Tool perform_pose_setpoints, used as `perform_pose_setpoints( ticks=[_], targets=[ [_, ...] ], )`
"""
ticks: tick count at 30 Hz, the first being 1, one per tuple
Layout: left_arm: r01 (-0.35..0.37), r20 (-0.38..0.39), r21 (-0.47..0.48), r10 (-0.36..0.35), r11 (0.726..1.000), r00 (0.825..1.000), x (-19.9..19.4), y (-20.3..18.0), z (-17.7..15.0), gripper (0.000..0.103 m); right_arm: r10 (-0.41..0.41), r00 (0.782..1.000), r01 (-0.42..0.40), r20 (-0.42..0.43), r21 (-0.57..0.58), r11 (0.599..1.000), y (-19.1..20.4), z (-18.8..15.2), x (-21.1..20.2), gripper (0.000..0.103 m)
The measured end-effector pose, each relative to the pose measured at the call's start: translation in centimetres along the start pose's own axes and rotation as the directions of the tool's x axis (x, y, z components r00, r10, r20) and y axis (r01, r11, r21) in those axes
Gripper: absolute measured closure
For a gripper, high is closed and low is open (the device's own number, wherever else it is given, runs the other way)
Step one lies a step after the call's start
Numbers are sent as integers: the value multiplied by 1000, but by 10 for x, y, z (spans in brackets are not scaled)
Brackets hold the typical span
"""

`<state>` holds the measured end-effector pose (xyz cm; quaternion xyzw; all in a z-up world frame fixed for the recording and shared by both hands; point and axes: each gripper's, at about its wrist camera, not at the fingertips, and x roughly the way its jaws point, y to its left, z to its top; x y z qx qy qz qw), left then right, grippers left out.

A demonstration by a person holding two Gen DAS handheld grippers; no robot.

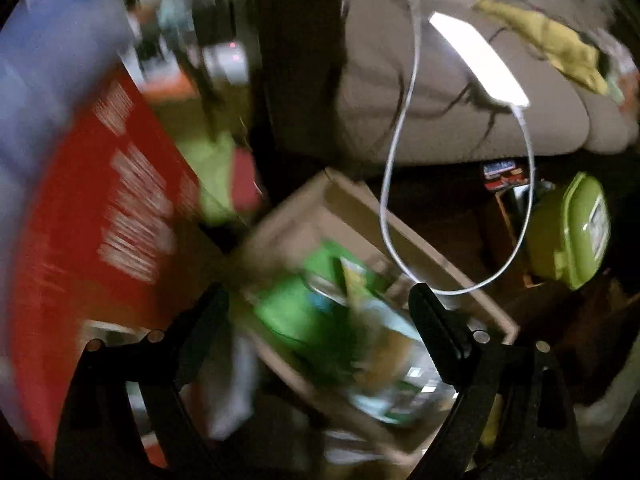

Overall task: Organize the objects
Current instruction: 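Raise both grippers from the floor box and swing them over the table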

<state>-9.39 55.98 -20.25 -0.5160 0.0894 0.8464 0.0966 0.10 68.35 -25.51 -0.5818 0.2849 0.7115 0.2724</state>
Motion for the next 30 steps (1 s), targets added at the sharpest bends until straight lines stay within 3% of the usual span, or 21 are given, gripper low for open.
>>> perform_pose_setpoints(
  ticks=[2, 3, 6, 9, 11, 14, 15, 17, 21, 24, 26, 27, 30],
  targets=[
    [-43, 27, 25, 42, 999, 999, -17, 2, 6, 13, -95, 995, 98, 43, -70, 993, 1, -6, -19, 30],
    [0, 24, 36, -1, 999, 1000, -29, 6, 9, 13, -119, 991, 124, 63, -91, 988, 0, -7, -32, 30],
    [93, 67, 100, -100, 991, 993, -81, 16, 8, 13, -105, 984, 116, 143, -71, 991, -5, -10, -72, 30],
    [177, 58, 146, -187, 973, 981, -129, 22, 3, 13, -64, 967, 76, 248, -42, 996, -3, -14, -124, 29],
    [226, 70, 157, -239, 961, 968, -165, 29, -1, 13, -33, 950, 50, 312, -45, 998, 4, -16, -158, 28],
    [238, 107, 120, -251, 964, 962, -219, 49, 1, 13, -19, 919, 46, 395, -60, 997, 21, -21, -207, 28],
    [294, 113, 120, -307, 948, 945, -238, 60, 1, 13, -5, 905, 39, 424, -72, 997, 27, -24, -222, 28],
    [315, 151, 129, -333, 940, 931, -265, 82, -4, 13, 33, 868, 23, 495, -107, 994, 45, -34, -257, 28],
    [190, 232, 33, -192, 981, 954, -310, 157, -15, 13, 123, 833, -19, 540, -195, 981, 93, -51, -294, 28],
    [171, 259, -100, -141, 980, 956, -326, 221, -22, 13, 217, 820, -59, 530, -298, 953, 144, -65, -306, 30],
    [151, 287, -157, -101, 976, 953, -336, 261, -32, 13, 286, 819, -97, 497, -372, 923, 180, -74, -306, 39],
    [101, 304, -207, -34, 973, 952, -343, 289, -38, 13, 321, 821, -117, 472, -411, 904, 199, -80, -304, 44],
    [22, 296, -311, 75, 950, 952, -345, 346, -54, 18, 380, 840, -131, 389, -533, 836, 263, -97, -289, 57]
  ],
)
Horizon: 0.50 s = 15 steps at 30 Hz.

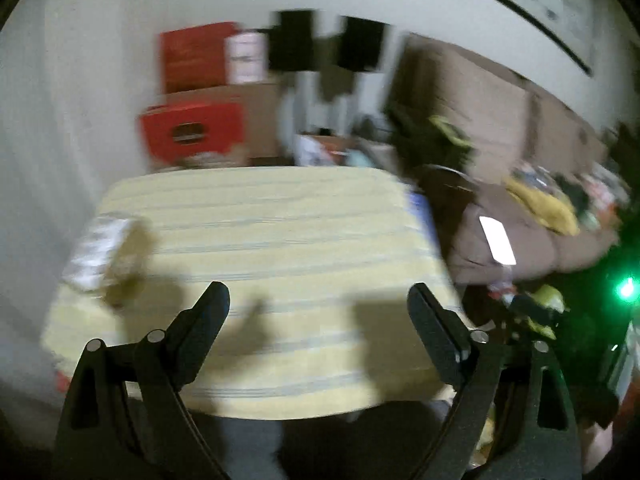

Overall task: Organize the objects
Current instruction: 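Raise both grippers from the floor box and swing them over the table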

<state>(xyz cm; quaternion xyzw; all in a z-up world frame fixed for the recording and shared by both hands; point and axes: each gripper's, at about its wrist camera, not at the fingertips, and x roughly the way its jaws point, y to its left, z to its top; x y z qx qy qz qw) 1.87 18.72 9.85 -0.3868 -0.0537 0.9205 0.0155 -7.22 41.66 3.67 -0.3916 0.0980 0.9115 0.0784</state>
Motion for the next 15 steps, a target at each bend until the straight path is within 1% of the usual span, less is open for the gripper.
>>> perform_pose_setpoints(
  ticks=[1, 3, 4, 5, 6, 7, 8, 9, 10, 11, 12, 13, 14, 15],
  targets=[
    [-25, 2, -29, 25, 999, 1000, -1, 17, 0, 22, 23, 999, -25, -28, -46, 999, 23, 3, 11, 60],
    [-72, 5, -111, 73, 991, 997, -1, 58, 0, 27, 76, 995, -84, -68, -124, 989, 63, 8, 29, 73],
    [-86, 7, -141, 88, 986, 996, 2, 71, -1, 30, 104, 991, -118, -88, -168, 979, 86, 12, 37, 76],
    [-110, 8, -173, 113, 979, 994, 4, 91, -5, 35, 136, 985, -155, -102, -213, 965, 109, 17, 43, 82],
    [-134, 4, -204, 138, 970, 990, 8, 109, -6, 49, 155, 982, -178, -111, -241, 954, 124, 19, 49, 86],
    [-148, -10, -234, 150, 961, 989, 15, 125, -7, 62, 174, 977, -202, -121, -279, 939, 146, 24, 55, 87],
    [-157, -20, -253, 157, 955, 987, 20, 136, -9, 65, 189, 974, -219, -124, -308, 926, 164, 29, 58, 89],
    [-179, -43, -291, 174, 940, 984, 28, 154, -11, 69, 205, 971, -236, -126, -332, 913, 181, 35, 62, 91],
    [-192, -55, -308, 184, 932, 981, 32, 165, -16, 74, 229, 964, -262, -134, -352, 899, 198, 42, 68, 91],
    [-212, -71, -328, 200, 920, 977, 37, 176, -20, 77, 243, 959, -280, -146, -361, 889, 212, 48, 74, 91],
    [-236, -90, -348, 218, 907, 972, 44, 190, -25, 84, 251, 955, -293, -158, -364, 884, 223, 52, 81, 92],
    [-255, -103, -363, 233, 896, 967, 48, 198, -29, 89, 260, 951, -306, -170, -361, 881, 232, 57, 90, 92],
    [-278, -121, -386, 250, 880, 961, 55, 211, -34, 90, 271, 946, -320, -180, -362, 875, 239, 60, 97, 92],
    [-286, -129, -403, 255, 870, 958, 60, 220, -38, 90, 279, 942, -331, -188, -367, 870, 247, 62, 104, 92]
  ],
)
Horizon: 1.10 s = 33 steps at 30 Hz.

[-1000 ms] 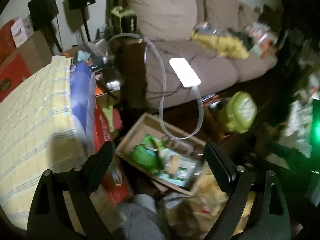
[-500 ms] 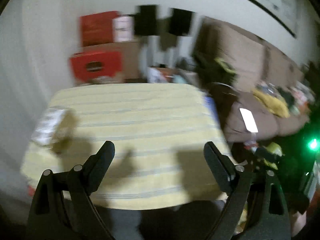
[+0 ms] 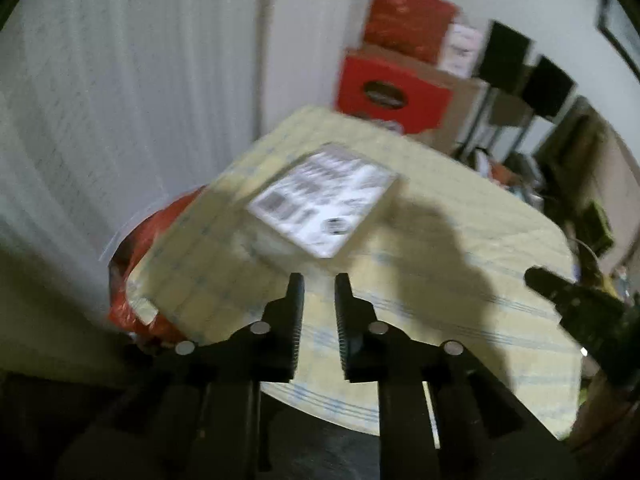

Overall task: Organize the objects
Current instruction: 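Raise both grippers from the floor box and swing them over the table, then approach the gold foil bag on the table with both grippers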

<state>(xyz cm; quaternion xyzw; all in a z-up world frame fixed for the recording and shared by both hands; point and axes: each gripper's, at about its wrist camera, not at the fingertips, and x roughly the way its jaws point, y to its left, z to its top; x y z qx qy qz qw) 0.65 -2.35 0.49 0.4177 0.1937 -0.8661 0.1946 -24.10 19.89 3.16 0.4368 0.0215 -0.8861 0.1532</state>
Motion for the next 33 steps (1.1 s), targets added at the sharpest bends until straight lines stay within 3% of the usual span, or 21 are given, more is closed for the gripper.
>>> perform_pose_setpoints(
  ticks=[3, 7, 11, 13, 16, 21, 22, 24, 29, 33],
  targets=[
    [-19, -8, -23, 19, 1000, 1000, 12, 18, -5, 92, -1, 1000, 1, -4, -26, 1000, 11, 20, 26, 92],
    [-40, -11, -37, 39, 999, 999, 25, 29, -10, 92, -41, 998, 40, 44, 24, 999, 7, 55, 57, 92],
    [-46, -38, -47, 44, 998, 998, 42, 31, -12, 92, 38, 999, -37, 30, -32, 999, 22, 87, 97, 92],
    [-46, -49, -33, 44, 998, 998, 48, 30, -10, 92, 35, 999, -33, 25, -67, 997, 31, 97, 115, 92],
    [-38, -59, -9, 37, 999, 998, 56, 29, -9, 92, 132, 991, -133, -25, -42, 990, 36, 100, 135, 92],
    [-84, -43, -15, 83, 996, 996, 64, 37, -4, 97, 270, 963, -270, -30, -30, 962, 38, 77, 130, 100],
    [-73, -48, -5, 73, 997, 996, 67, 39, -4, 103, 306, 952, -306, -30, -6, 952, 34, 71, 125, 100],
    [-59, -63, 7, 59, 998, 996, 71, 40, -5, 103, 341, 939, -341, -35, 18, 940, 31, 60, 117, 101],
    [-96, -43, -1, 95, 995, 995, 63, 37, -9, 103, 320, 946, -321, -47, 0, 947, 32, 13, 76, 101],
    [-77, -36, 103, 81, 992, 996, 51, 6, -16, 103, 292, 956, -291, -14, 45, 956, 16, -26, 37, 101]
  ],
)
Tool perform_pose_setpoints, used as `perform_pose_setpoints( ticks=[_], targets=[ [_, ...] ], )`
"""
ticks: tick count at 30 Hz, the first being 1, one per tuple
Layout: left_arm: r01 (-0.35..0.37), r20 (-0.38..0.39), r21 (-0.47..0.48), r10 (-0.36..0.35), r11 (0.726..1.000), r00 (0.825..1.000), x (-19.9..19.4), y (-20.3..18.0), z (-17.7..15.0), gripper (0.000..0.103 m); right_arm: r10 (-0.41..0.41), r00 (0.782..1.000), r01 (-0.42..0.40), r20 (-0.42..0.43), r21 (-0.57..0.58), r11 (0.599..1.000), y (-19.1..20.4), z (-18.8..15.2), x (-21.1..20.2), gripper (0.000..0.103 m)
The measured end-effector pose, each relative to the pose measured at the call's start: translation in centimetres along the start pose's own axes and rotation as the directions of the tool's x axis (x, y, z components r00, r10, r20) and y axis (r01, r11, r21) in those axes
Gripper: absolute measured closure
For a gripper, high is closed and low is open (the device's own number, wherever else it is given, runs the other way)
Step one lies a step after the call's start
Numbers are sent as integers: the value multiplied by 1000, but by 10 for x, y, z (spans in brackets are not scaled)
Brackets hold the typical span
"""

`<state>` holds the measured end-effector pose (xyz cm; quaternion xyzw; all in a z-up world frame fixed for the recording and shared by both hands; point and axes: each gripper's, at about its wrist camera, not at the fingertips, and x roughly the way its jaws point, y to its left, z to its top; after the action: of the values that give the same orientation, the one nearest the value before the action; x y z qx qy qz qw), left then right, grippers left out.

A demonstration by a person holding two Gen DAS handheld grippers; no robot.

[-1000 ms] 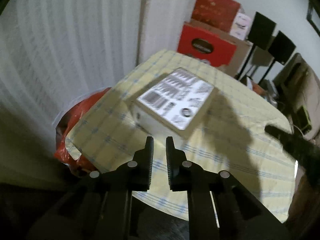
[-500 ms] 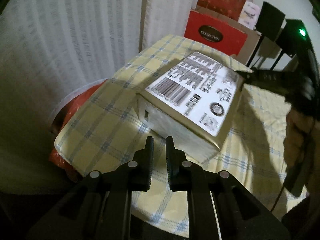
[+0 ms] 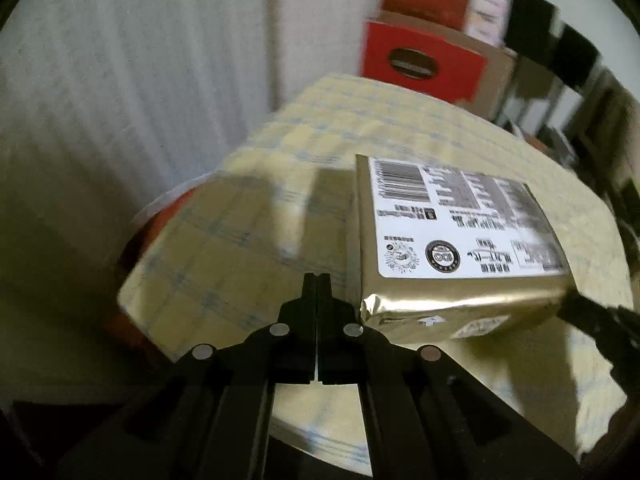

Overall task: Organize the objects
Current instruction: 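Approach the gold foil bag on the table with both grippers, then grasp the gold foil bag with both grippers from either end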

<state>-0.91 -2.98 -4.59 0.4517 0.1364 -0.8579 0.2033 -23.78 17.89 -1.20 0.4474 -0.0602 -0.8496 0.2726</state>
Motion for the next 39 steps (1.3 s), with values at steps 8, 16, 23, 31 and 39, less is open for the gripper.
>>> perform_pose_setpoints(
  ticks=[8, 16, 23, 31, 39],
  targets=[
    [84, 24, 253, -93, 964, 995, -52, -83, -19, 103, -67, 990, 40, 128, 204, 978, -42, -66, -102, 101],
    [256, -5, 245, -263, 935, 965, -100, -118, 0, 100, -12, 975, -44, 224, 241, 969, -56, -49, -156, 99],
    [208, 7, 237, -216, 949, 976, -78, -105, 7, 73, -122, 965, 72, 233, 212, 975, -62, -45, -143, 99],
    [333, 34, 345, -366, 878, 930, -77, -59, -14, 17, -137, 968, 137, 209, 15, 990, -78, -73, -156, 40],
    [332, -60, 587, -370, 738, 927, -68, -104, -18, 1, 77, 992, -69, 104, -81, 994, -109, -80, -136, 15]
  ],
)
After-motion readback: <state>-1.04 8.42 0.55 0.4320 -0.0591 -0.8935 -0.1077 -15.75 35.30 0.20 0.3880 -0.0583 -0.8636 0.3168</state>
